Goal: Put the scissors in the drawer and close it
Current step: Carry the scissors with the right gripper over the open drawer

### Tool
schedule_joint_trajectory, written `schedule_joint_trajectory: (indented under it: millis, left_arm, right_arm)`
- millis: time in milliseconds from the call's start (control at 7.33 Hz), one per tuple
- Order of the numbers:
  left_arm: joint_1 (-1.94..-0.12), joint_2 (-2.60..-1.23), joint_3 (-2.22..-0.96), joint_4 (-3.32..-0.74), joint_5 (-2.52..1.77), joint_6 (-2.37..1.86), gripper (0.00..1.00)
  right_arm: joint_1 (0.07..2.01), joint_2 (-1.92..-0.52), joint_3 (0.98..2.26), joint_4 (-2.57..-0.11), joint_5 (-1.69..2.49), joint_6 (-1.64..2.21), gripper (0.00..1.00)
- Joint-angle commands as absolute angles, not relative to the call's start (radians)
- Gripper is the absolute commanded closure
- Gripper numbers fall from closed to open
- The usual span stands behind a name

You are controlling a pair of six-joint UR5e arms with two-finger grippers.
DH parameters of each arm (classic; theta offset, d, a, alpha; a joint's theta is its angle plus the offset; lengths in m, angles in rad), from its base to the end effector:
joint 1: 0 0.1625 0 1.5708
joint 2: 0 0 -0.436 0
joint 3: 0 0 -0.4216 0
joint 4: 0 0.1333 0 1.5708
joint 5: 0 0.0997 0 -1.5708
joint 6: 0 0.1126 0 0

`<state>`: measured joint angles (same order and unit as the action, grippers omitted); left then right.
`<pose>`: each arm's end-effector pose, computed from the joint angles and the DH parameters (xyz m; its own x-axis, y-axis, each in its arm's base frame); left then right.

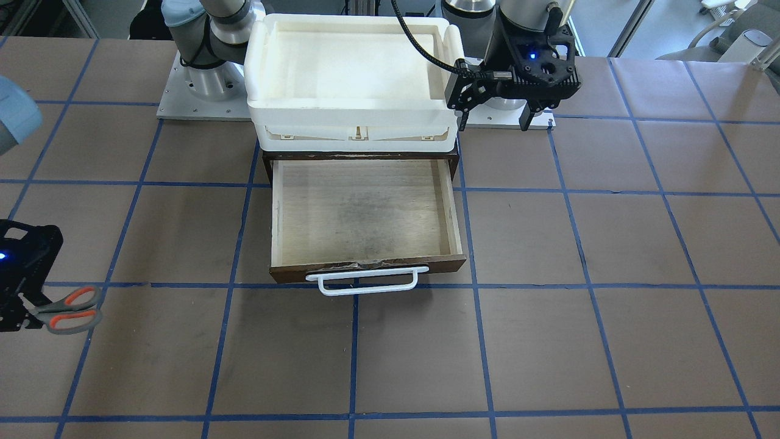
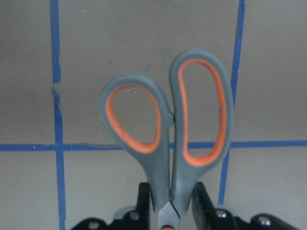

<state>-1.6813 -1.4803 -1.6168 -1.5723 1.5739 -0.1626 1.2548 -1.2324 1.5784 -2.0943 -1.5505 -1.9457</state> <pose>-0.1858 -0.4686 0.5073 -0.9986 -0.0521 0.0039 -0.0522 0.9977 -0.0429 -0.0760 -0.6689 0.3376 0.0637 -0.9831 0.1716 -0.9973 -0.0566 0.0461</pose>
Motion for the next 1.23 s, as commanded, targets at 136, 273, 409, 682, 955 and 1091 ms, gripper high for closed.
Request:
schedule_joint_trajectory:
  millis: [136,273,409,682,955,1091]
  left_arm:
    - [-1.681,-1.480,-1.617,-1.572,1.574,-0.163,0.00]
    - [-1.681,-1.480,-1.617,-1.572,1.574,-0.163,0.00]
    - [-1.681,-1.480,-1.617,-1.572,1.574,-0.163,0.00]
    - [-1.681,-1.480,-1.617,-1.572,1.574,-0.163,0.00]
    - [-1.681,-1.480,-1.617,-1.572,1.574,-0.163,0.00]
    - [-1.681,-1.480,-1.617,-1.572,1.574,-0.163,0.00]
  right_arm:
    - [1.485,-1.356,1.578,-1.944,-1.555,-1.705,1.00]
    - [1.576,-1.365,1.578,-1.937,-1.562,-1.633,1.00]
    - [1.651,-1.364,1.578,-1.933,-1.566,-1.599,1.00]
    - [1.773,-1.359,1.578,-1.933,-1.618,-1.505,1.00]
    - [1.851,-1.335,1.578,-1.930,-1.621,-1.474,1.00]
    - [1.905,-1.327,1.578,-1.921,-1.640,-1.432,1.00]
